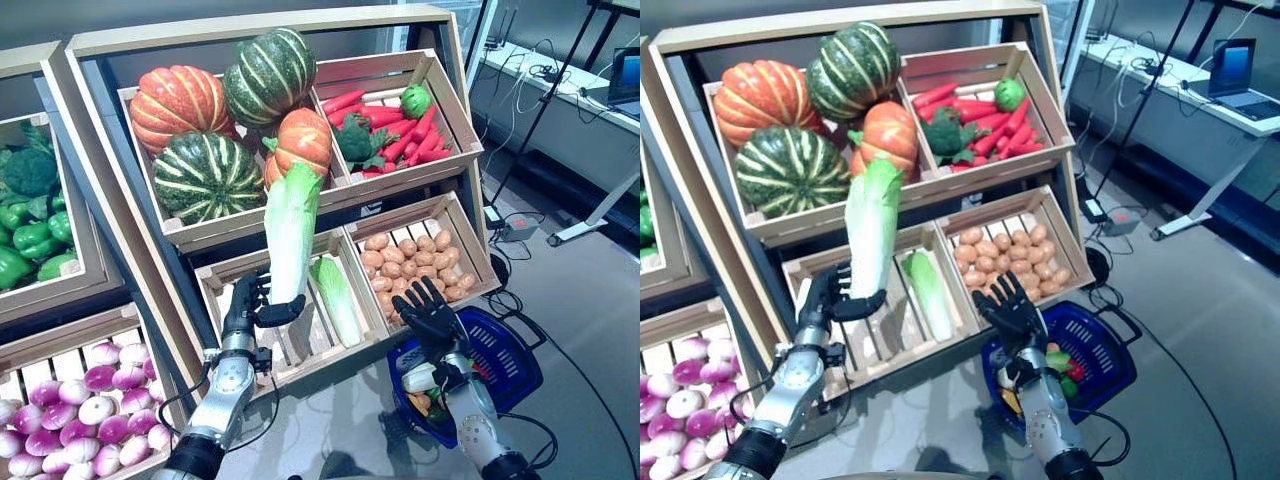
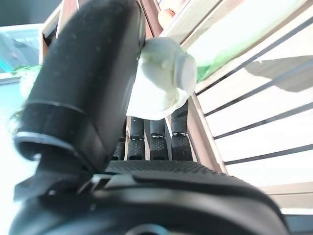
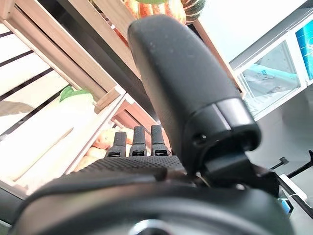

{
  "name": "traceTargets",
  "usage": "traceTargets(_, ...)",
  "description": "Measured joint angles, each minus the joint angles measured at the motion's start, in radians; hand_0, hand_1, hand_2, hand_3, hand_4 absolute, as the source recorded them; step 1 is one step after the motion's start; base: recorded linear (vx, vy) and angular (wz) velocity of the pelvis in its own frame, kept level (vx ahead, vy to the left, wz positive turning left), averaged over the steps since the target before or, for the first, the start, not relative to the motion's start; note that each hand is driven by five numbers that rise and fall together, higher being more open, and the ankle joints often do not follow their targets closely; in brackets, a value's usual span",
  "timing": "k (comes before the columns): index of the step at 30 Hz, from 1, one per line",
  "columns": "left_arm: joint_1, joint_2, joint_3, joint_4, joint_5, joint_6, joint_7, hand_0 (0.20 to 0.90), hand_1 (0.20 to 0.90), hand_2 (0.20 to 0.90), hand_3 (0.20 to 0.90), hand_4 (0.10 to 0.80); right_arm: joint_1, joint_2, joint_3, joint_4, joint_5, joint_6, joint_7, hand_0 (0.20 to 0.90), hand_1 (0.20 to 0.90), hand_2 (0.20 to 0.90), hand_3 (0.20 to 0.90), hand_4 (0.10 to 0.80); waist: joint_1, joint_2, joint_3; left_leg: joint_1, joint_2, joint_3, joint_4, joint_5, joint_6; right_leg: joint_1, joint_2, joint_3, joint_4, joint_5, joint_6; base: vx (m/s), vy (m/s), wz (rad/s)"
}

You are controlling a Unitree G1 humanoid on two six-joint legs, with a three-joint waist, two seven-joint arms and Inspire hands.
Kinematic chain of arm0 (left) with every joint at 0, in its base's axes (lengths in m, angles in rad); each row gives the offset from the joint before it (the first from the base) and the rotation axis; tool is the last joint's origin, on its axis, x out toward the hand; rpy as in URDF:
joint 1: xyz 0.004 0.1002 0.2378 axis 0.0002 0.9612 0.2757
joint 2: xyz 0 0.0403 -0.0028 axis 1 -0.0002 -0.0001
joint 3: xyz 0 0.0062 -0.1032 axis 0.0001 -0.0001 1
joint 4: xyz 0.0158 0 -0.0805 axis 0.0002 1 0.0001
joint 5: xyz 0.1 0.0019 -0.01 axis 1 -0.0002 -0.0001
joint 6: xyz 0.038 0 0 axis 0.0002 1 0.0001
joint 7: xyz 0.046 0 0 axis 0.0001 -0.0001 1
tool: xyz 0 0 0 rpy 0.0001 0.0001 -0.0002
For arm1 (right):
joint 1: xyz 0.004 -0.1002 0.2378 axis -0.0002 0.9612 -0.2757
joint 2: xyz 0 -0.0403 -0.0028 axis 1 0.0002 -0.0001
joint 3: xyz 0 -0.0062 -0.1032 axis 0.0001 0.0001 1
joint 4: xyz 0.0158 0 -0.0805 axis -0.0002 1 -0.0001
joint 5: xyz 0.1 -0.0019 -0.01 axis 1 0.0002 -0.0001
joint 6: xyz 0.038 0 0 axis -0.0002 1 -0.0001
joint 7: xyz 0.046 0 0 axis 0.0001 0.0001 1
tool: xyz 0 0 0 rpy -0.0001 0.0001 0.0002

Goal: Put vegetables into the basket

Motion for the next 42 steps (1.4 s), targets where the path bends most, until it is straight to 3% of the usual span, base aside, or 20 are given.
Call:
traceTargets(5, 0.0, 0.028, -0.047, -0.015, 0.081, -0.002, -0.006, 0.3, 0.3, 0.3, 0.3, 0.4, 0.0, 0.029, -0.003, -0.003, 0.147, 0.015, 0.025, 0.9, 0.9, 0.9, 0.9, 0.8, -0.001, -0.001, 0.0, 0.002, 0.0, 0.002, 0.0, 0.001, 0.0, 0.0, 0.0, 0.002, 0.0, 0.001, 0.0, 0.0, 0.0, 0.0)
traceTargets(17, 0.0, 0.072, -0.088, -0.037, 0.172, -0.043, -0.006, 0.3, 0.3, 0.3, 0.3, 0.4, -0.007, 0.031, -0.008, -0.004, 0.262, 0.029, 0.064, 0.9, 0.9, 0.9, 0.9, 0.8, 0.0, -0.004, -0.003, 0.015, 0.0, 0.016, 0.0, 0.001, 0.0, 0.009, 0.0, 0.006, 0.0, 0.003, 0.0, -0.002, 0.0, -0.01)
traceTargets(42, -0.026, 0.141, -0.221, -0.08, 0.276, -0.117, -0.038, 0.3, 0.3, 0.3, 0.3, 0.4, -0.15, 0.027, -0.005, 0.011, 0.302, 0.091, 0.064, 0.9, 0.9, 0.9, 0.9, 0.8, 0.006, -0.006, -0.004, 0.024, 0.0, 0.004, 0.0, 0.002, 0.0, 0.022, -0.001, 0.002, 0.0, 0.004, 0.0, -0.001, 0.001, 0.0)
